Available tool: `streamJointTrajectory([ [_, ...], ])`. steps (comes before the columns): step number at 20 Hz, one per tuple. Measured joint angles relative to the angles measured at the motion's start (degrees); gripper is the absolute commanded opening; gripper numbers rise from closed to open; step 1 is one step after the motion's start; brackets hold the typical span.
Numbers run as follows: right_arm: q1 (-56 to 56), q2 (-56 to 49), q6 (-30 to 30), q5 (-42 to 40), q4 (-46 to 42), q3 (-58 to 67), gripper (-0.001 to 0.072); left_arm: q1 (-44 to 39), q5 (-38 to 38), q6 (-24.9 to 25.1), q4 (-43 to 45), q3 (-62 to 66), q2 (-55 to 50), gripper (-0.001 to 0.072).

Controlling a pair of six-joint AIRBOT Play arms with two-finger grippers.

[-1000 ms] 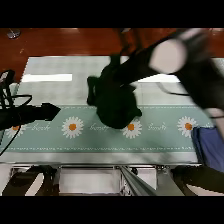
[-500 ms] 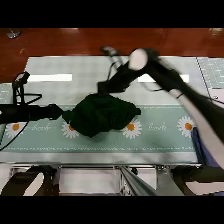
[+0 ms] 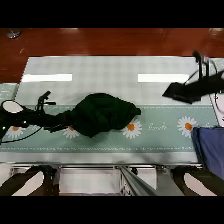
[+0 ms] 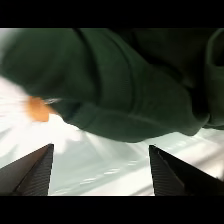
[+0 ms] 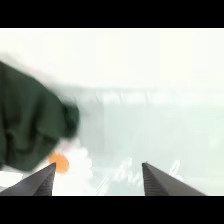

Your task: Fold the shirts.

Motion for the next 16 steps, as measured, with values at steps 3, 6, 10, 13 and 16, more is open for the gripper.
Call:
streamJointTrajectory([
  [3,-0.33,3.98,-0.85,-5.42,4.48,-14.19,0.0618,-2.73,4.42,2.82,-8.33,-0.79,-4.26,0.0699],
  [6,3.69,4.13,-1.27,-10.97,8.39,-21.35,0.0618,-5.77,9.09,4.02,-12.55,-0.24,-6.25,0.0692],
  [10,9.77,-0.66,-1.84,-18.84,15.34,-23.98,0.0618,-7.78,12.0,4.68,-14.73,1.53,-8.17,0.0016],
  [13,12.2,-5.4,-2.97,-21.99,19.98,-22.21,0.0619,-8.24,12.52,6.16,-15.28,2.8,-8.74,0.0016],
  [16,13.14,-9.51,-3.43,-22.6,22.32,-19.15,0.0618,-8.39,12.94,6.95,-15.63,3.61,-8.98,0.0015],
])
